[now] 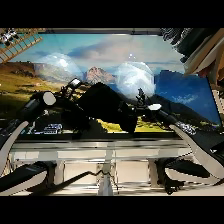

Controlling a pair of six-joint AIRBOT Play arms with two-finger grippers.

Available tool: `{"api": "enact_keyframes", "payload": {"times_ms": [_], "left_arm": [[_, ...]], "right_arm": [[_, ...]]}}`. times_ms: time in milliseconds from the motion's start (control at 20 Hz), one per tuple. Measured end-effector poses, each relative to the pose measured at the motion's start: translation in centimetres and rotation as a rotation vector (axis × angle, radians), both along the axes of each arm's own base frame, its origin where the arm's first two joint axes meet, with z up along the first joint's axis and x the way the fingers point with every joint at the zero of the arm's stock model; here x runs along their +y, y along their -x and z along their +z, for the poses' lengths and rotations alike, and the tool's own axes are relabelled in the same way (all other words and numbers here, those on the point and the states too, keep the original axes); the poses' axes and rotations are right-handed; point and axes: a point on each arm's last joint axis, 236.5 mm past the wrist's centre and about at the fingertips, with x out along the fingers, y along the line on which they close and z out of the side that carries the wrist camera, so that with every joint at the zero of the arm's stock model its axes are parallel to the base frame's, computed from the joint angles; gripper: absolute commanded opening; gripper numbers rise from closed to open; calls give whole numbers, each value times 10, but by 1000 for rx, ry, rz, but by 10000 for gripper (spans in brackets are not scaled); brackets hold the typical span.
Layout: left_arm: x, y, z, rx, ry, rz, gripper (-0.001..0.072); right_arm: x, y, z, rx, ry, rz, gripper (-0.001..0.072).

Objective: Fold the clothes and pants, and hang the long-sleeved shirts on hangers.

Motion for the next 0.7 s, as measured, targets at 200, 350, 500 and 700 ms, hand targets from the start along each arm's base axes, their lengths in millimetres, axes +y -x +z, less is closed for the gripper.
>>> {"api": "enact_keyframes", "payload": {"times_ms": [200, 350, 500, 700], "left_arm": [[15, -18, 54, -61, 39, 27, 5], [44, -39, 122, -154, 108, 114, 5], [80, -53, 219, -325, 232, 228, 5], [118, -28, 379, -648, 475, 349, 5]], "right_arm": [[-15, -15, 26, -124, 55, 22, 14], [-40, -37, 93, -344, 114, 38, 14], [-59, -33, 194, -599, 145, 89, 14], [-70, 32, 347, -987, 198, 161, 14]]}}
